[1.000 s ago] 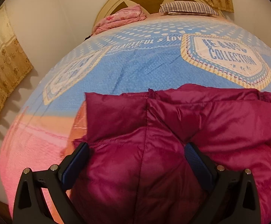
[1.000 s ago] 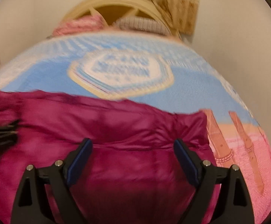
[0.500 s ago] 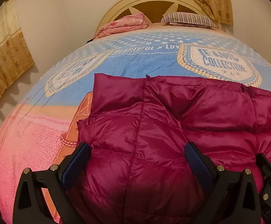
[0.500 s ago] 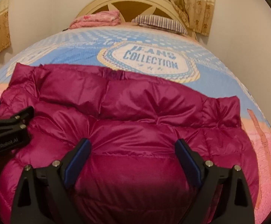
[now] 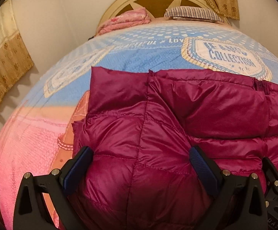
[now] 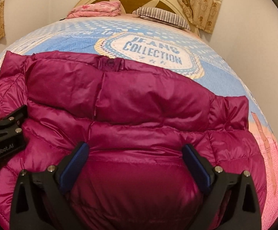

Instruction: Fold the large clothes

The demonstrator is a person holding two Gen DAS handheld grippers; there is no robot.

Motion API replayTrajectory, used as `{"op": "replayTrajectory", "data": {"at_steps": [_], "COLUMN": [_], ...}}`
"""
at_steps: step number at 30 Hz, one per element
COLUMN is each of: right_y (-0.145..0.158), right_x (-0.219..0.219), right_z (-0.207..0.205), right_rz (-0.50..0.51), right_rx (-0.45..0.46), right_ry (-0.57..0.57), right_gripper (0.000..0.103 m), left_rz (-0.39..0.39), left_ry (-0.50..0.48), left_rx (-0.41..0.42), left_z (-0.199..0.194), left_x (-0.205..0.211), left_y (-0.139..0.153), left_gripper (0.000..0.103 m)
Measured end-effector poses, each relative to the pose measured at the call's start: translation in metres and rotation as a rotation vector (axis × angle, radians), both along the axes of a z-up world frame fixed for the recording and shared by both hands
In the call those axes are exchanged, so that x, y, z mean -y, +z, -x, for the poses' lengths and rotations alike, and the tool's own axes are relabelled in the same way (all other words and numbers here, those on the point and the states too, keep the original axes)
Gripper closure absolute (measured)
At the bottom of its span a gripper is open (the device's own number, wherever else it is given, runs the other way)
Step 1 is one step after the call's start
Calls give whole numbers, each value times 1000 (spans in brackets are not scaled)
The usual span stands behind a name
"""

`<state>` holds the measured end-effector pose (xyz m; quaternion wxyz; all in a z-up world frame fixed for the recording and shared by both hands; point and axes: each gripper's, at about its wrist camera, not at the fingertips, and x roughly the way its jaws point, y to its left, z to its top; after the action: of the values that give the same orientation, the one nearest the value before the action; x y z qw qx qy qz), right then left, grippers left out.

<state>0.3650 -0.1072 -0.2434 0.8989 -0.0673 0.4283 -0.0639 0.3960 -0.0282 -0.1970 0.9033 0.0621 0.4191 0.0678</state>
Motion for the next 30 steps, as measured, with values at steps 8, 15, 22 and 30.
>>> {"op": "replayTrajectory", "data": {"at_steps": [8, 15, 22, 30], "right_y": [34, 13, 0, 1], "right_x": [0, -17, -18, -17], "right_z": [52, 102, 85, 85], "right_rz": [-49, -19, -3, -10], "right_rx": [65, 99, 41, 48], "right_ry": [27, 30, 22, 21], "right_gripper": [6, 4, 0, 0], "left_rz": [99, 93, 98, 173], "left_ry": [-36, -19, 5, 78], "left_rx": [43, 36, 66, 120], "left_z": [37, 79, 89, 158], "left_x": [-20, -15, -19, -72], "left_y": [42, 10, 14, 45], "left_gripper": [1, 1, 1, 1]}}
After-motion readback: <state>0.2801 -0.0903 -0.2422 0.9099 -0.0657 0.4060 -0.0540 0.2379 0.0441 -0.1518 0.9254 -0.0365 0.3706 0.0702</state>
